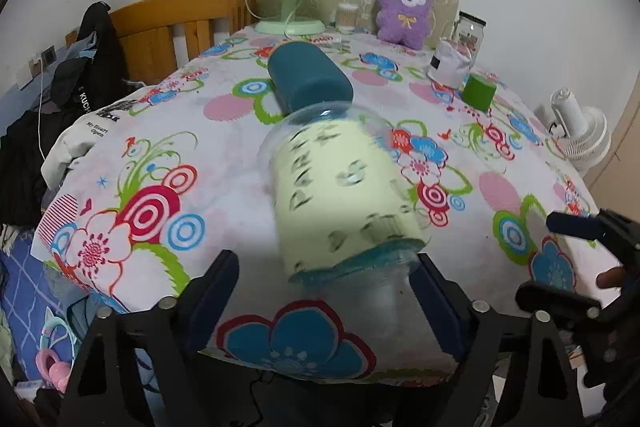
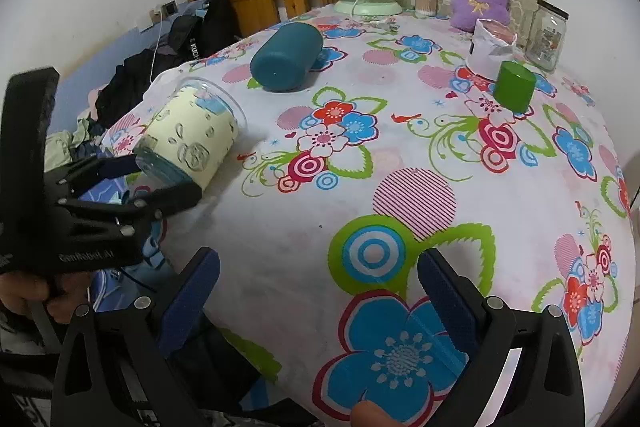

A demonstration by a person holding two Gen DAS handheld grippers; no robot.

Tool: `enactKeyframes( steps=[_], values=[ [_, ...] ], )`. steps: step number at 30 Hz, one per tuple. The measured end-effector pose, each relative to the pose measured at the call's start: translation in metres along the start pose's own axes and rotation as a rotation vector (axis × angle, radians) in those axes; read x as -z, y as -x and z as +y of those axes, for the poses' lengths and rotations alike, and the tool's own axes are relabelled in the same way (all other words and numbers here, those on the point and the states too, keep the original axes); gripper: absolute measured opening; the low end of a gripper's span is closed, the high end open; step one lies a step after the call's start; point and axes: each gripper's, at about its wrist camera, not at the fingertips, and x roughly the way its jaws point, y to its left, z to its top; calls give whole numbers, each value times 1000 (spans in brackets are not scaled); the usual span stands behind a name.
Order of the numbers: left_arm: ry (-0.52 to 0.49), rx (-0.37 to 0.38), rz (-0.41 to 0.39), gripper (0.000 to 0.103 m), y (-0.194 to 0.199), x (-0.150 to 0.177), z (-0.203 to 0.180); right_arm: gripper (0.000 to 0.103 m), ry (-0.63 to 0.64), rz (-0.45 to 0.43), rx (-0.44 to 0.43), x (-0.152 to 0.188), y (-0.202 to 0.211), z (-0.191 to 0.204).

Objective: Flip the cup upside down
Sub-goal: 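Rotate the held cup with the left gripper until its rim points down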

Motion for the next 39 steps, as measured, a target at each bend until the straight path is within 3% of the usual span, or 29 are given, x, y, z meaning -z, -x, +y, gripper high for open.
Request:
enactKeyframes(
  steps=[5, 11, 15, 21, 26, 30, 39],
  values=[
    [24, 30, 2, 67, 8, -7, 7, 100, 4, 1, -4, -2, -2, 2],
    [9, 58, 2, 65, 17, -15, 9, 100, 9, 0, -10, -3, -3, 5],
    [-54, 105, 48, 64, 24, -30, 5, 100, 17, -1, -12, -4, -3, 7],
    [-158, 119, 85, 64, 38, -60, 3, 100, 15, -7, -21, -4, -2, 7],
    [-179, 158, 183, 64, 32, -72, -2, 100, 12, -6, -26, -4, -5, 8],
    [-213, 183, 315, 64, 23, -69, -12, 100, 16, -5, -31, -4, -5, 11],
    [-308, 160, 485, 64, 11, -74, -28, 100, 11, -3, -38, -3, -9, 9]
  ],
)
